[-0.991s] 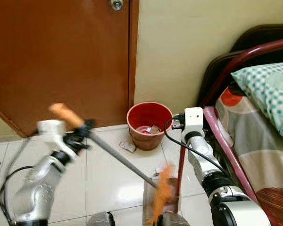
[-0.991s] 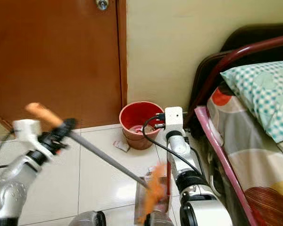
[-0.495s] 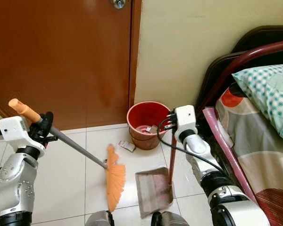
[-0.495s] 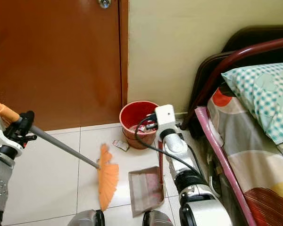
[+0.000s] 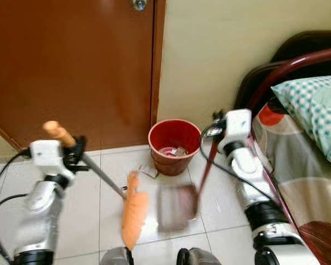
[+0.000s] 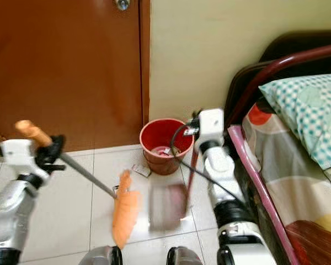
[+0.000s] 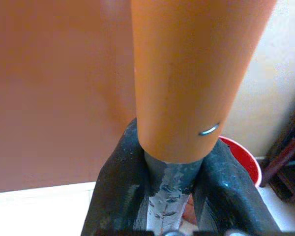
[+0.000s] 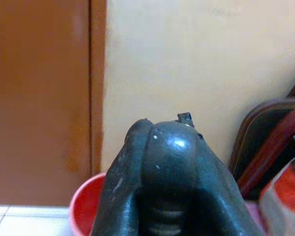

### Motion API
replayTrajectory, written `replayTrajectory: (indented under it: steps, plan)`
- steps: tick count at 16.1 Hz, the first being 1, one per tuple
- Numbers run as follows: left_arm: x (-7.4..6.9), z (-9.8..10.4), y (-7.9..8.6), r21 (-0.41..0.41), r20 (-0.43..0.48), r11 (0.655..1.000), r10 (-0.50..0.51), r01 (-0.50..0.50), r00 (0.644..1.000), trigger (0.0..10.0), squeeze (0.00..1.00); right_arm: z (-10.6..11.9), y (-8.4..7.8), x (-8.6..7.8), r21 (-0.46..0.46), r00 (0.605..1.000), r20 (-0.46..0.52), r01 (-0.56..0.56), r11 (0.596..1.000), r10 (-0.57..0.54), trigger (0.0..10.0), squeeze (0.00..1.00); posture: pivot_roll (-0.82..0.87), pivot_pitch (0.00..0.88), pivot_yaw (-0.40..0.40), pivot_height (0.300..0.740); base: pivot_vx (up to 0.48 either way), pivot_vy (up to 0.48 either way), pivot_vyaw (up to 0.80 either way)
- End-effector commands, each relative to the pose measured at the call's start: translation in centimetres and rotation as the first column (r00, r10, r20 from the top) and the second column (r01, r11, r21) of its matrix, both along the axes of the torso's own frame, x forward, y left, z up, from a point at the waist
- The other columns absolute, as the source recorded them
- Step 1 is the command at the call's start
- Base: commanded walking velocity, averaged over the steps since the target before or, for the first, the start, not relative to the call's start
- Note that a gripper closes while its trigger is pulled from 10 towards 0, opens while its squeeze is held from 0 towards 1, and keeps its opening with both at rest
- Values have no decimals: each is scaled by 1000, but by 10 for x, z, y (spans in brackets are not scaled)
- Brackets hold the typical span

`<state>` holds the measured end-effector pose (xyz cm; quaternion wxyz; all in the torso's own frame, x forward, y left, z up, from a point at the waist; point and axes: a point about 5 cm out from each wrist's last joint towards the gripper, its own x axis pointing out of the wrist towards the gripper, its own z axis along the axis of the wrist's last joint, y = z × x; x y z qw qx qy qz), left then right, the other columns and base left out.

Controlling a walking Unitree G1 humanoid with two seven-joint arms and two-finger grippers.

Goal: Sweep floor

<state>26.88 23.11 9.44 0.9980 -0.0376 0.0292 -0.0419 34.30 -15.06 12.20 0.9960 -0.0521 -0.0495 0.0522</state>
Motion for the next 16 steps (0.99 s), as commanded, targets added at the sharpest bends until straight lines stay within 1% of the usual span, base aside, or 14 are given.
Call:
replayTrajectory:
  steps: [1,2,3,5,7,9,11,12,13,14,16]
  plan:
    - [1,0,-12,25,-2,999,-32,32,999,10000,0,21,-10,4,-68,997,72,42,997,-37,10000,0,52,97,-58,740,0,0,0]
    - [3,2,-17,28,4,999,-41,41,999,10000,0,25,-13,4,-88,996,78,49,995,-42,10000,0,51,97,-59,740,0,0,0]
    - [4,3,-24,29,11,998,-57,56,998,10000,0,29,-16,5,-127,995,84,61,990,-51,10000,0,51,97,-59,740,0,0,0]
    - [5,3,-34,39,8,996,-85,85,996,10000,0,31,-18,6,-172,995,86,66,983,-52,10000,0,56,101,-58,740,0,0,0]
    - [5,0,-37,45,-5,993,-106,106,994,10000,0,33,-13,7,-238,993,115,59,970,-32,10000,0,87,108,-33,740,0,0,0]
    - [6,1,-42,66,-5,989,-130,131,991,10000,0,35,-11,4,-284,989,145,60,957,-19,10000,0,122,117,-41,740,0,0,0]
    - [5,1,-48,79,-3,987,-142,141,990,10000,0,30,-14,0,-297,991,131,57,953,-18,10000,0,132,124,-66,740,0,0,0]
    - [4,-1,-51,76,-9,988,-136,136,991,10000,0,23,-14,0,-341,994,113,45,939,-6,10000,0,132,125,-73,740,0,0,0]
    - [2,-2,-52,73,-12,988,-135,136,991,10000,0,20,-14,0,-357,995,102,41,933,-5,10000,0,136,127,-76,740,0,0,0]
    - [-1,-6,-56,76,-28,986,-147,149,989,10000,0,7,-15,0,-391,999,45,33,920,-17,10000,0,140,129,-79,740,0,0,0]
    - [-3,-7,-60,81,-30,983,-160,162,987,10000,0,-7,-12,-1,-385,1000,-14,11,923,-18,10000,0,149,133,-86,740,0,0,0]
